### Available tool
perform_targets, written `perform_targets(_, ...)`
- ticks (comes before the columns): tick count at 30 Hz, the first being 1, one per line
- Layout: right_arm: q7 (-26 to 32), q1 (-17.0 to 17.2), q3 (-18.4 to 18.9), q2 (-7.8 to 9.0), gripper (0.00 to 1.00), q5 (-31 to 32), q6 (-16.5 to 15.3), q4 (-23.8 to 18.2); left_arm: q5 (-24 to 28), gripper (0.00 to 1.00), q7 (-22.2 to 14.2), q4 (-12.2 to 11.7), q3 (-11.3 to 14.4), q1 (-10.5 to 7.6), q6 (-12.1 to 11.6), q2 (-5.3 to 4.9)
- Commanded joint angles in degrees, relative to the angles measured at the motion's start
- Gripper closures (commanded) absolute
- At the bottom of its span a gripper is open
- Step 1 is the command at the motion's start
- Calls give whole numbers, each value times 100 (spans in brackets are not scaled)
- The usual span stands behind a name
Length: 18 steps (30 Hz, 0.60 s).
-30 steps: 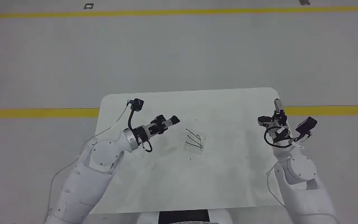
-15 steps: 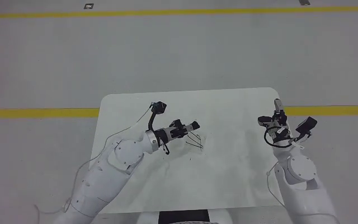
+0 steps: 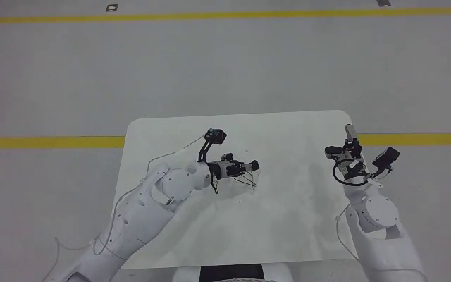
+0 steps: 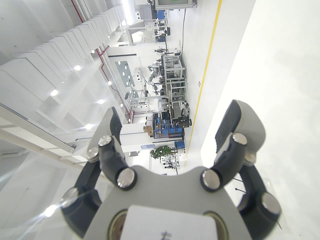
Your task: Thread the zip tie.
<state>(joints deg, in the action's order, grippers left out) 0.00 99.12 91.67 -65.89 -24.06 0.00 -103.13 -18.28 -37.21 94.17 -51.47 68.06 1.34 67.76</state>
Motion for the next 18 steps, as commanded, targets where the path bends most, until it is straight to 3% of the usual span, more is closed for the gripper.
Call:
perform_targets(1,0,0,0,0,0,0,0,0,-239,0,-71,15,42,-57,-37,-9)
perform_targets(2,0,0,0,0,0,0,0,0,-729,0,-255,30,166,-183,-124,-22)
perform_targets(7,0,0,0,0,0,0,0,0,-1200,0,-630,-90,423,-567,-157,9)
perform_targets(12,0,0,0,0,0,0,0,0,-1227,0,-930,-378,608,-927,-92,73)
perform_targets(18,0,0,0,0,0,0,0,0,-1248,0,-1386,-706,934,-1360,-199,171)
